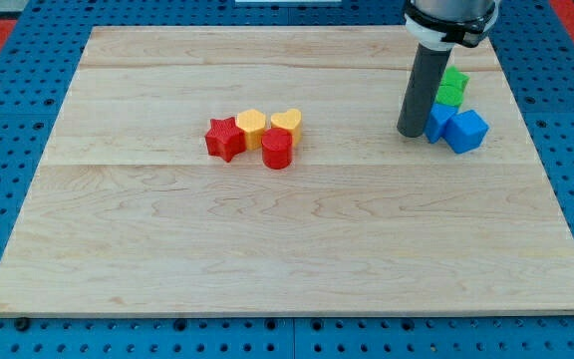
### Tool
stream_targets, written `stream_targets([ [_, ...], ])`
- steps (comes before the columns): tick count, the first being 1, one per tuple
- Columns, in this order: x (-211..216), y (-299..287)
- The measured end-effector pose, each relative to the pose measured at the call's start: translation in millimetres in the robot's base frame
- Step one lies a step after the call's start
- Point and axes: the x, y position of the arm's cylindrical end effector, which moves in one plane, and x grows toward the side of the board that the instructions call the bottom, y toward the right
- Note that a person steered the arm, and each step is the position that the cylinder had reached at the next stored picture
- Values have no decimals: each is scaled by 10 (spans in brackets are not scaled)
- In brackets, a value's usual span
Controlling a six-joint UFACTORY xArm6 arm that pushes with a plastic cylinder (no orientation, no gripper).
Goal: Move your arm away from blue triangle
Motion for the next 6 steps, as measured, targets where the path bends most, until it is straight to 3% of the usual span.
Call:
stream_targets([
  [1,0,-22],
  [3,929,-506],
  [4,1367,-1189],
  [5,1367,-1519],
  [6,1175,-576],
])
